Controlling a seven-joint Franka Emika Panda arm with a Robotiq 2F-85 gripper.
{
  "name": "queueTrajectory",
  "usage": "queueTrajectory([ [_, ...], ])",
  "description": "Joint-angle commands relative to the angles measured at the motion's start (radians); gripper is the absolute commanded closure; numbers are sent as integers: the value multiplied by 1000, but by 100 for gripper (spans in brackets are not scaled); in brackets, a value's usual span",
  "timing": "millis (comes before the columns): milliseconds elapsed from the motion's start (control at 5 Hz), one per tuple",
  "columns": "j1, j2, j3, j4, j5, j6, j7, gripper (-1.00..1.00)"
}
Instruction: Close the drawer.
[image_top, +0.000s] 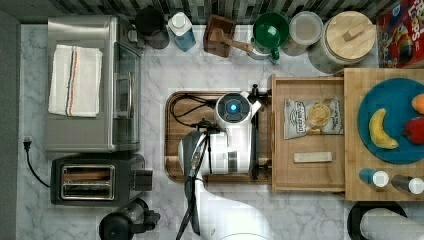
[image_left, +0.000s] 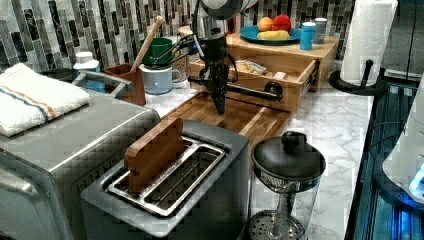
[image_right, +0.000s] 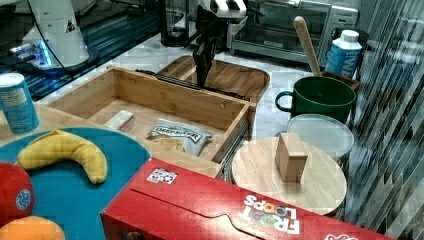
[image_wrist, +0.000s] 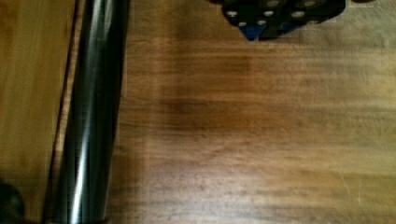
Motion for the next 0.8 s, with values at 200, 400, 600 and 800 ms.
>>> queueTrajectory([
  [200,-91,-35,-60,108,-34,26,-167,100],
  [400,-117,-32,-83,94,-63,106,-181,100],
  [600,-155,2,-93,150,-48,64,-255,100],
  [800,-193,40,-114,203,-42,48,-313,100],
])
